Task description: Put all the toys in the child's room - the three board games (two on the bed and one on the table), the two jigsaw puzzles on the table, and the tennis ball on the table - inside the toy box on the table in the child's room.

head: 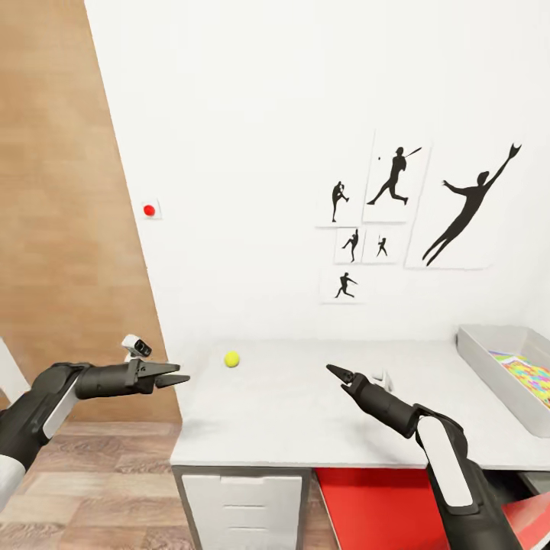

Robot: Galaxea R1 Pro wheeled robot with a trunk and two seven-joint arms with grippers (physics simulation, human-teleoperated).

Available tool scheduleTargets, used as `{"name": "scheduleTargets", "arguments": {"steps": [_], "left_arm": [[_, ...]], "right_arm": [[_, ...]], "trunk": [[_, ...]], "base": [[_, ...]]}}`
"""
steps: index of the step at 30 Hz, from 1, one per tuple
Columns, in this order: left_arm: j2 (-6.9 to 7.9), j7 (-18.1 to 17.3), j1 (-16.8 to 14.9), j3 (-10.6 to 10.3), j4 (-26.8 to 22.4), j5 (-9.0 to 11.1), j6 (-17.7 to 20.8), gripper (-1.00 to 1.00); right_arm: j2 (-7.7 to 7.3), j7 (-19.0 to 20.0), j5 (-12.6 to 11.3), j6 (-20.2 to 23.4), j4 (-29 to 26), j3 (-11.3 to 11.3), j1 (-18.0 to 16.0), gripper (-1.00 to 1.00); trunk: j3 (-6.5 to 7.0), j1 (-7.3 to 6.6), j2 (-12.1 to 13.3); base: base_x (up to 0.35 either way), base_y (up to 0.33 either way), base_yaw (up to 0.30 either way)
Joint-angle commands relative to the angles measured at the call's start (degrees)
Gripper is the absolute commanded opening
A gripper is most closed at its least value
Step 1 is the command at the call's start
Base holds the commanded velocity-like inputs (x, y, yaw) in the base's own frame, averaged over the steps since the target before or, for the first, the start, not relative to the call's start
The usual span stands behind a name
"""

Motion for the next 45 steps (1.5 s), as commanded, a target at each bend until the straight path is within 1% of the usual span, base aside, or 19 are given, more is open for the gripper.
{"name": "scheduleTargets", "arguments": {"steps": [1,4,10,14,16,23,28,35,45], "left_arm": [[0.04,-0.3,-0.1,-0.2,0.1,0.0,0.6,1.0],[0.08,-0.3,-0.1,-0.2,0.1,0.0,0.6,1.0],[0.27,-0.3,-0.1,0.1,1.7,0.0,0.5,1.0],[0.3,-0.3,-0.1,0.5,2.4,0.0,0.5,1.0],[0.32,-0.3,-0.1,0.6,2.5,0.0,0.5,1.0],[1.21,-0.3,-0.1,0.7,2.7,0.0,0.5,1.0],[1.34,-0.3,-0.1,0.7,3.0,0.0,0.5,1.0],[1.45,-0.3,-0.1,0.7,3.0,0.0,0.5,1.0],[1.45,-0.3,-0.1,0.7,3.0,0.0,0.5,1.0]], "right_arm": [[0.01,0.3,0.2,-0.1,0.0,-0.1,0.0,1.0],[0.01,0.3,0.1,-0.8,0.0,-0.1,0.0,1.0],[0.01,0.2,0.2,-1.2,0.2,1.0,0.0,1.0],[0.01,0.1,0.2,-1.3,0.2,1.3,0.0,1.0],[0.01,0.1,0.2,-1.3,0.3,1.4,0.0,1.0],[0.01,0.1,0.2,-1.3,0.3,1.3,0.0,1.0],[0.01,0.1,0.2,-1.3,0.3,1.3,0.0,1.0],[0.01,0.1,0.2,-1.3,0.0,1.3,0.0,1.0],[0.01,0.1,0.3,-1.4,-0.2,1.3,0.0,1.0]], "trunk": [[-0.06,0.03,-0.1],[-0.06,0.03,-0.1],[-0.06,0.03,-0.1],[-0.06,0.03,-0.1],[-0.06,0.03,-0.1],[-0.42,0.03,-0.1],[-0.78,0.03,-0.1],[-0.88,0.03,-0.1],[-0.88,0.03,-0.1]], "base": [[-0.006,0.086,0.287],[-0.003,0.047,0.287],[-0.001,0.014,0.284],[0.0,0.15,0.107],[0.0,0.237,0.026],[0.05,0.262,-0.055],[0.096,0.273,-0.106],[0.133,0.257,-0.015],[0.109,0.073,0.0]]}}
